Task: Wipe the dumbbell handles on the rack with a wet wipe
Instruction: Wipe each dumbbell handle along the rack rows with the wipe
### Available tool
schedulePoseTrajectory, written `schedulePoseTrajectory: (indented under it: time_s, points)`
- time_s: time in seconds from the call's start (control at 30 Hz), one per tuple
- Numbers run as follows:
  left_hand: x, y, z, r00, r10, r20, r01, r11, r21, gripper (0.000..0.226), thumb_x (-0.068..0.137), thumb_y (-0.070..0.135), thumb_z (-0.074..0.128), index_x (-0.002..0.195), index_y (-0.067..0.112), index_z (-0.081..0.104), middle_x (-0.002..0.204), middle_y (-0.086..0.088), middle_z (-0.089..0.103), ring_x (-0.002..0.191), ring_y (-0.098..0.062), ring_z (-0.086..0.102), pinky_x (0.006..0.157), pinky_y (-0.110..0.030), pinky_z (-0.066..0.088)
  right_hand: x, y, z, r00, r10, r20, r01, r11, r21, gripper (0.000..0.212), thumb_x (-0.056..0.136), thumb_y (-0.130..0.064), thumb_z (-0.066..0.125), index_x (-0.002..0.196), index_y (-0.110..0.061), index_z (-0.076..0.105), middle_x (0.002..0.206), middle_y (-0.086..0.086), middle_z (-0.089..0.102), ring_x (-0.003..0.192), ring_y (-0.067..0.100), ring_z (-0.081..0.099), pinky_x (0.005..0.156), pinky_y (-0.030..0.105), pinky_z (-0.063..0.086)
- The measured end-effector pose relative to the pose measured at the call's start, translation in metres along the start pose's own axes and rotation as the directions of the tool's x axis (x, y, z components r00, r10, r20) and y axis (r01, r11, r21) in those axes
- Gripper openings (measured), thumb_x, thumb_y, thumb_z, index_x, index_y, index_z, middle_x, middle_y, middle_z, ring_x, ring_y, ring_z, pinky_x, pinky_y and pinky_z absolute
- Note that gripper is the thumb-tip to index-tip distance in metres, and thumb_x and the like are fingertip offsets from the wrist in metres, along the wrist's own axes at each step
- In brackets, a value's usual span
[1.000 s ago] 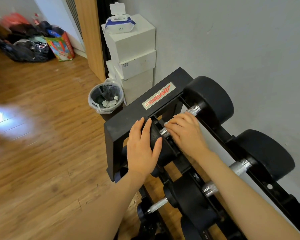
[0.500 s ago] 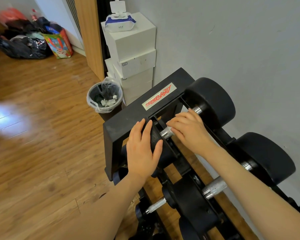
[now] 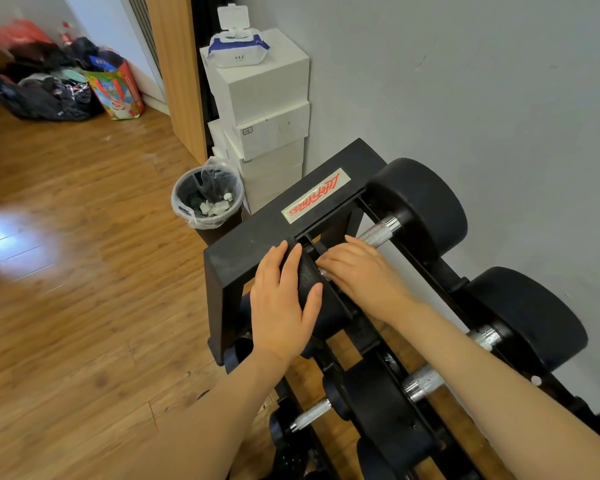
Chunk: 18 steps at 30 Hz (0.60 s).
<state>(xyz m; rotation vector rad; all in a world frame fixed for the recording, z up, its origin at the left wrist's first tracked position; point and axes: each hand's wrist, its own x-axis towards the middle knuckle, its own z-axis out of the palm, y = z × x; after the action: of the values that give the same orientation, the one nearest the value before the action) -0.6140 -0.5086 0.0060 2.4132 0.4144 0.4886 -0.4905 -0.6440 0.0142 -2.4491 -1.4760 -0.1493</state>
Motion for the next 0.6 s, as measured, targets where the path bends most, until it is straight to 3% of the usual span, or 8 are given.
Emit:
schedulePoseTrajectory:
  time_s: [0.2, 0.33, 0.5, 0.6]
  points:
    - [0.000, 0.001, 0.000, 1.000, -0.007, 0.011, 0.007, 1.000, 0.002, 0.061, 0.095, 0.047, 0.042, 0.148, 0.016, 0.039, 0.153, -0.006, 0.037, 0.144, -0.024, 0.029, 0.115, -0.039, 0.024, 0.003, 0.004, -0.002, 0.997, 0.065, -0.047, -0.067, 0.997, -0.043, 0.024, 0.089, -0.019, 0.064, 0.112, -0.016, 0.071, 0.108, 0.000, 0.070, 0.109, 0.019, 0.061, 0.114, 0.035, 0.020]
    - [0.000, 0.001, -0.001, 1.000, -0.011, 0.008, 0.011, 1.000, 0.001, 0.061, 0.095, 0.046, 0.042, 0.148, 0.016, 0.040, 0.153, -0.007, 0.037, 0.143, -0.024, 0.030, 0.115, -0.040, 0.025, 0.003, -0.001, 0.000, 1.000, -0.015, 0.010, 0.016, 0.999, -0.031, 0.028, 0.086, -0.015, 0.067, 0.114, -0.017, 0.069, 0.111, -0.002, 0.069, 0.115, 0.019, 0.058, 0.116, 0.033, 0.010]
    - [0.000, 0.002, -0.001, 1.000, -0.022, 0.017, 0.023, 1.000, -0.002, 0.062, 0.094, 0.047, 0.042, 0.148, 0.017, 0.039, 0.154, -0.005, 0.036, 0.144, -0.024, 0.029, 0.115, -0.042, 0.026, -0.001, 0.012, -0.006, 0.991, 0.088, -0.100, -0.101, 0.986, -0.130, 0.026, 0.086, -0.019, 0.067, 0.112, -0.018, 0.070, 0.109, -0.002, 0.071, 0.116, 0.022, 0.058, 0.114, 0.042, 0.019]
    - [0.000, 0.001, 0.000, 1.000, -0.013, 0.006, 0.013, 1.000, 0.002, 0.061, 0.094, 0.047, 0.042, 0.147, 0.015, 0.040, 0.153, -0.007, 0.037, 0.143, -0.025, 0.030, 0.115, -0.042, 0.027, -0.008, 0.000, 0.002, 0.997, 0.030, -0.074, -0.036, 0.996, -0.086, 0.037, 0.080, -0.012, 0.069, 0.117, -0.014, 0.068, 0.116, 0.001, 0.068, 0.117, 0.024, 0.057, 0.113, 0.040, 0.019]
